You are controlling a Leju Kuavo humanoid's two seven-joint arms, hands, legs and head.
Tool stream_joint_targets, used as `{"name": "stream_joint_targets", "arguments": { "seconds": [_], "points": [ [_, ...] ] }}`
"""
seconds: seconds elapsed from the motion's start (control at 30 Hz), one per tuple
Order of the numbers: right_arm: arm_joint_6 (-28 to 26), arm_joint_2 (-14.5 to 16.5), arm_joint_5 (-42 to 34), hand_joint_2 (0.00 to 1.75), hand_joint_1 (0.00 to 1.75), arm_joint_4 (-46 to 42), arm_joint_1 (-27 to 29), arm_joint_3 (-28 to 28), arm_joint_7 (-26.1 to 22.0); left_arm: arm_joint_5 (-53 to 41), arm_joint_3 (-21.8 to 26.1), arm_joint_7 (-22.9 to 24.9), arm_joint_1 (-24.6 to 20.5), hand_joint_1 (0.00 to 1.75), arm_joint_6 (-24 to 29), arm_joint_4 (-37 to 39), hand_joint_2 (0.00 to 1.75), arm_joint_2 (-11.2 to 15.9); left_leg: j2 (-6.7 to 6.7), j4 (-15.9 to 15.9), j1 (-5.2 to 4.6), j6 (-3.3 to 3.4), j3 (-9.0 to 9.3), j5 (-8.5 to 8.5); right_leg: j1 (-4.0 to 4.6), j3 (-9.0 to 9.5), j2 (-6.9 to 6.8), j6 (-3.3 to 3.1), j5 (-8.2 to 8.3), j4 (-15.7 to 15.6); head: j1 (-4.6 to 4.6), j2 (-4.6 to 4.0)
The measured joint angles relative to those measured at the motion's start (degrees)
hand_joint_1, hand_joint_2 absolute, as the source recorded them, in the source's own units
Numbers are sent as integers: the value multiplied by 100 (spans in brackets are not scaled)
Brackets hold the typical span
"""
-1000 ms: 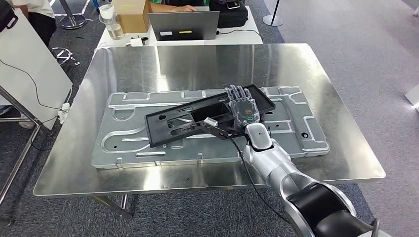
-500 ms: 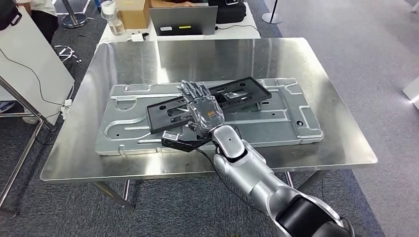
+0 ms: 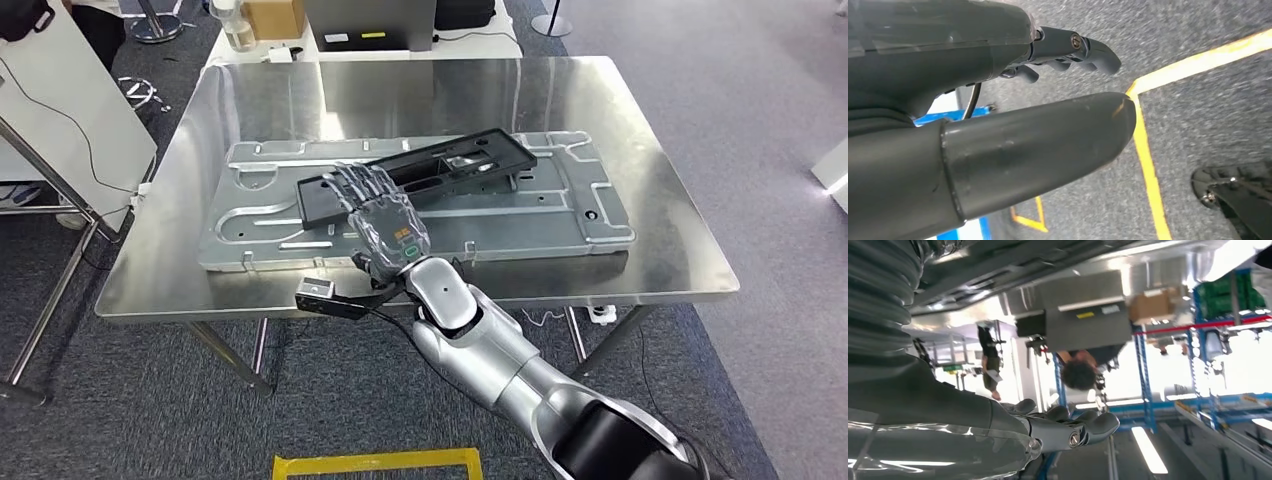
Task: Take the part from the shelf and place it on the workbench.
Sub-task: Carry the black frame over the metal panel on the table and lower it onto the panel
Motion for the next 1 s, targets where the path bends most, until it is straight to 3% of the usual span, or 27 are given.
{"name": "stream_joint_targets", "arguments": {
  "seconds": [0.07, 0.1, 0.13, 0.2, 0.23, 0.27, 0.3, 0.37, 0.43, 0.5, 0.57, 0.6, 0.63, 0.7, 0.73, 0.77, 0.83, 0.87, 0.9, 0.97, 1.0],
  "points": [
    [-13, 17, -86, 0, 0, -100, 13, 123, 13, 41, 33, 6, 5, 0, 7, 4, 0, -6, 15, -9, 12, 105, -67, 93, -6, -30, 15, 64, 3, 15, -1, -1],
    [-32, 21, -173, 0, 0, -178, 36, 187, -1, 67, 56, 11, 4, 0, 12, 6, 0, -10, 29, -21, 22, 164, -113, 156, -11, -79, 27, 87, -144, 123, 1, -1],
    [-57, 25, -303, 0, 0, -280, 74, 251, -30, 91, 79, 15, 5, 0, 20, 8, 0, -14, 43, -32, 32, 212, -175, 227, -17, -156, 38, 104, -396, 343, 1, -1],
    [-121, 55, -688, 0, 0, -546, 181, 393, -138, 142, 116, 22, 4, 0, 43, 9, 0, -14, 54, -20, 23, 257, -343, 360, -25, -340, 45, 123, -998, 1060, 1, -1],
    [-155, 75, -903, 0, 0, -686, 249, 471, -202, 166, 134, 22, 6, 0, 54, 9, 0, -12, 56, -10, 13, 259, -434, 421, -25, -391, 45, 128, -1164, 1401, 1, 0],
    [-189, 94, -1099, 0, 0, -826, 324, 552, -262, 189, 156, 21, 6, 0, 64, 9, 0, -11, 58, 3, 2, 259, -525, 479, -24, -370, 45, 123, -1192, 1603, 1, 0],
    [-220, 105, -1257, 0, 0, -964, 405, 633, -311, 208, 182, 21, 7, 0, 75, 9, 0, -11, 58, 17, -10, 257, -610, 531, -19, -257, 45, 105, -1105, 1612, 1, 0],
    [-286, 114, -1458, 0, 0, -1245, 579, 792, -385, 249, 233, 20, 11, 0, 91, 9, 0, -16, 54, 39, -32, 245, -748, 631, 17, 265, 49, 17, -846, 1044, 1, 0],
    [-359, 122, -1549, 0, 0, -1506, 734, 951, -434, 280, 265, 20, 17, 0, 110, 10, 0, -44, 50, 43, -47, 201, -823, 726, 63, 833, 45, -75, -844, 225, -2, 0],
    [-468, 129, -1613, 0, 0, -1677, 894, 1084, -490, 305, 293, 21, 15, 0, 132, 11, 0, -65, 55, 16, -31, 130, -834, 821, 100, 1033, 45, -104, -902, -154, -2, 0],
    [-615, 128, -1697, 0, 0, -1764, 1123, 1174, -562, 334, 338, 21, 17, 0, 147, 11, 0, -60, 51, -12, -16, 58, -843, 876, 91, 981, 38, -137, -782, -219, 1, 0],
    [-699, 128, -1750, 0, 0, -1796, 1264, 1211, -602, 354, 360, 21, 20, 0, 156, 11, 0, -58, 45, 39, -14, 30, -877, 779, 72, 932, 27, -172, -710, -246, -3, 0],
    [-792, 127, -1817, 0, 0, -1824, 1418, 1238, -653, 370, 378, 21, 29, 0, 165, 11, 0, -57, 38, 186, -11, 5, -933, 565, 49, 868, 16, -203, -630, -275, -6, 0],
    [-966, 123, -1963, 0, 0, -1856, 1726, 1267, -767, 393, 398, 22, 41, 0, 179, 13, 0, -62, 34, 792, 11, -40, -1083, -64, 38, 699, 6, -239, -489, -280, -14, 0],
    [-1025, 117, -2022, 0, 0, -1861, 1868, 1269, -814, 395, 407, 22, 47, 0, 184, 13, 0, -63, 35, 1159, 20, -64, -1140, -283, 38, 605, 1, -237, -421, -268, -14, 1],
    [-1066, 109, -2066, 0, 0, -1862, 1990, 1269, -851, 396, 415, 22, 50, 0, 187, 13, 0, -62, 35, 1451, 27, -85, -1151, -349, 37, 501, -4, -229, -355, -246, -14, 0],
    [-1098, 94, -2110, 0, 0, -1866, 2153, 1269, -895, 396, 433, 22, 49, 0, 193, 13, 0, -55, 35, 1551, 39, -109, -940, -105, 28, 276, -10, -197, -235, -171, -14, 0],
    [-1103, 90, -2130, 0, 0, -1872, 2201, 1268, -909, 397, 444, 22, 47, 0, 193, 13, 0, -50, 35, 1315, 47, -113, -692, 50, 21, 167, -7, -174, -184, -121, -15, -1],
    [-1107, 90, -2160, 0, 0, -1886, 2241, 1264, -920, 399, 455, 22, 39, 0, 194, 13, 0, -46, 32, 933, 50, -114, -380, 78, 21, 72, -4, -145, -142, -66, -16, -1],
    [-1142, 89, -2280, 0, 0, -1929, 2365, 1213, -970, 419, 480, 23, 19, 0, 202, 13, 0, -43, 8, 201, 25, -55, 124, -90, 31, -30, -5, -73, -63, 14, -14, 0],
    [-1190, 87, -2373, 0, 0, -1950, 2460, 1152, -1030, 435, 494, 21, 11, 0, 207, 13, 0, -45, -4, 10, 3, -10, 227, -184, 39, -43, -12, -35, -17, 22, -13, 0]
  ]
}}
